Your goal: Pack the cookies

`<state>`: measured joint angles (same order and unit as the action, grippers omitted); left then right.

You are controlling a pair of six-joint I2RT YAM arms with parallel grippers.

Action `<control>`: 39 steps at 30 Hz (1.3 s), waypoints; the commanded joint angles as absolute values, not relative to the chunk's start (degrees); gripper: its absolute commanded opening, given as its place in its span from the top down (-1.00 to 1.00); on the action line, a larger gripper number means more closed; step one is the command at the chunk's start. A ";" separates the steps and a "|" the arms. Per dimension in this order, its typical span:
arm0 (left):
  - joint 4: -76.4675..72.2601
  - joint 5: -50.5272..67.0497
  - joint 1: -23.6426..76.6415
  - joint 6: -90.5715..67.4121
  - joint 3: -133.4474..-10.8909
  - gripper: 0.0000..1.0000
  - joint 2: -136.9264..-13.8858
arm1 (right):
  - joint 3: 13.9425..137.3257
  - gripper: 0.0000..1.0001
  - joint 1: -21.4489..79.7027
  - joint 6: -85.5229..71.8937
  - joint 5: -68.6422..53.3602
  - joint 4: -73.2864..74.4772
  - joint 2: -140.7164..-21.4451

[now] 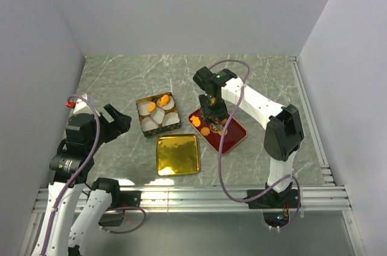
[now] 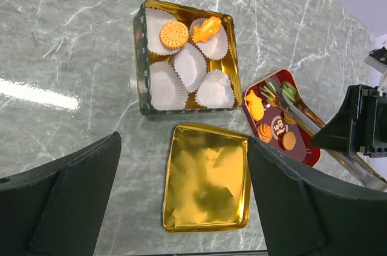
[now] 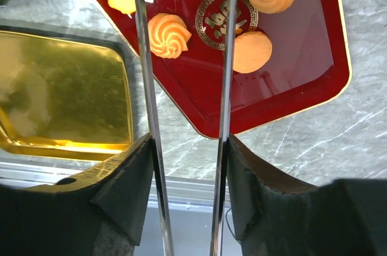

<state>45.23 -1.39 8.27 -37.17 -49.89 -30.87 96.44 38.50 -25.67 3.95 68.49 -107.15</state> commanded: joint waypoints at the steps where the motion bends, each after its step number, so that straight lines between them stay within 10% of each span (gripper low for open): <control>1: 43.07 -1.49 7.91 -37.18 -49.92 -0.82 -30.23 | 98.26 -0.06 38.94 -25.75 5.89 69.17 -107.58; 39: 43.15 -1.67 7.38 -37.35 -49.83 -0.82 -29.79 | 127.24 0.10 47.72 -27.68 2.91 78.48 -110.56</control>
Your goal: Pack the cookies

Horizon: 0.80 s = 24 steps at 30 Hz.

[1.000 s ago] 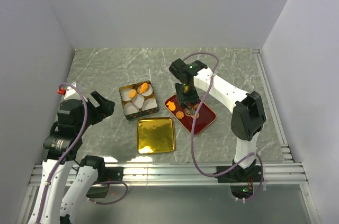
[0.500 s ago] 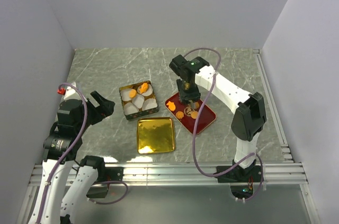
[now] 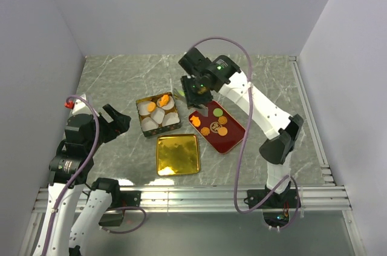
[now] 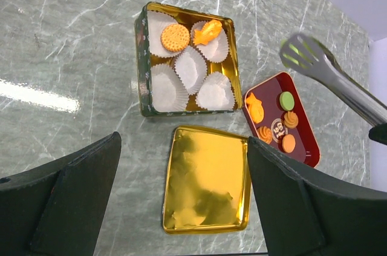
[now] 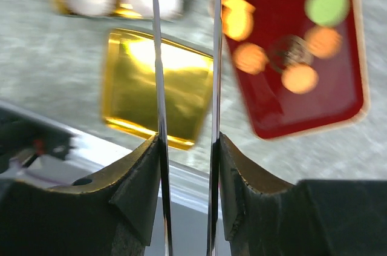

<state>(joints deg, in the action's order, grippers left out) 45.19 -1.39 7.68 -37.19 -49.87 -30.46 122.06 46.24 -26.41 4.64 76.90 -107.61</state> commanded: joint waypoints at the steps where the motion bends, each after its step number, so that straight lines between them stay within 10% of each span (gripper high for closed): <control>1: 43.07 -1.76 7.38 -37.35 -49.92 -0.82 -29.88 | 128.40 0.10 48.16 -27.77 2.29 78.49 -112.13; 24: 43.07 -1.76 7.03 -37.35 -49.83 -0.83 -29.97 | 131.14 0.10 50.27 -30.76 -11.42 68.12 -122.60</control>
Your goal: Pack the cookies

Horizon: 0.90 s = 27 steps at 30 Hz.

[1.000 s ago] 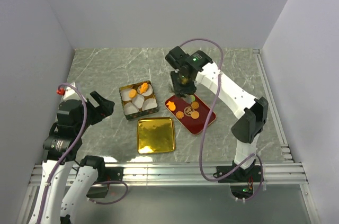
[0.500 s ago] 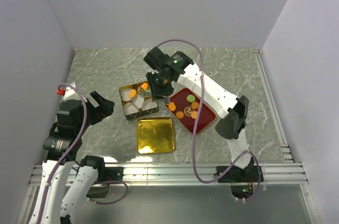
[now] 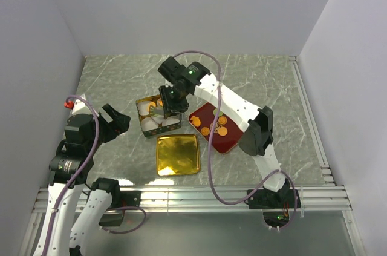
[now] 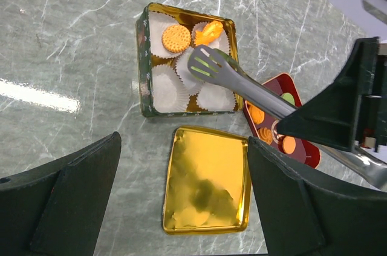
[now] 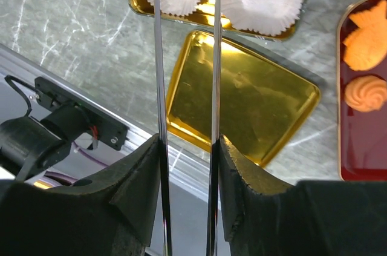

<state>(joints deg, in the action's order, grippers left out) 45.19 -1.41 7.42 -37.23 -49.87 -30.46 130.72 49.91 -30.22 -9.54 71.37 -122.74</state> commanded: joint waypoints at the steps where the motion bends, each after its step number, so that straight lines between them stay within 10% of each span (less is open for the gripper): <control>1: 43.07 -1.76 7.03 -37.35 -49.83 -0.82 -29.97 | 131.22 0.10 50.19 -30.76 -11.34 68.03 -123.13; 27: 42.89 -1.32 7.03 -37.18 -49.83 -0.82 -30.32 | 128.85 0.07 48.34 -31.64 -6.94 67.85 -126.56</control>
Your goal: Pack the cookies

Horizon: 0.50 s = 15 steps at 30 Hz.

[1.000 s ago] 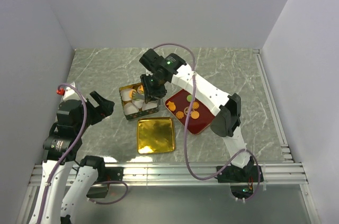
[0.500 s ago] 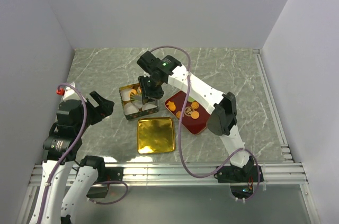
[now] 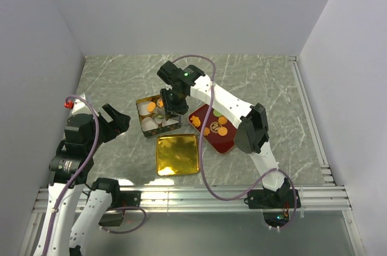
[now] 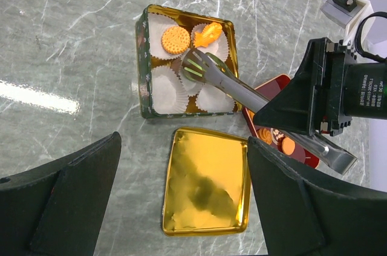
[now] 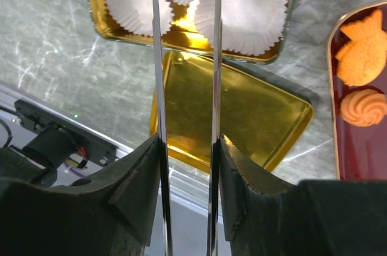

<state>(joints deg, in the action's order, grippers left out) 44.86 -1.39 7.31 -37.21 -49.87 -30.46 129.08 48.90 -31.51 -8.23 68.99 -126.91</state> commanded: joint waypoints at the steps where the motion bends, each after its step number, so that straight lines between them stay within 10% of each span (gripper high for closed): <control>1: 42.80 -1.32 7.03 -37.18 -49.83 -0.82 -30.41 | 128.85 0.07 48.25 -31.64 -6.94 67.94 -126.65; 15: 42.89 -1.41 6.94 -37.18 -49.83 -0.82 -30.41 | 127.53 -0.11 48.25 -31.82 -7.03 67.24 -124.63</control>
<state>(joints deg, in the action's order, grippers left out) 44.86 -1.39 7.31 -37.21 -49.87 -30.48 127.79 48.56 -31.55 -7.99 68.51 -126.91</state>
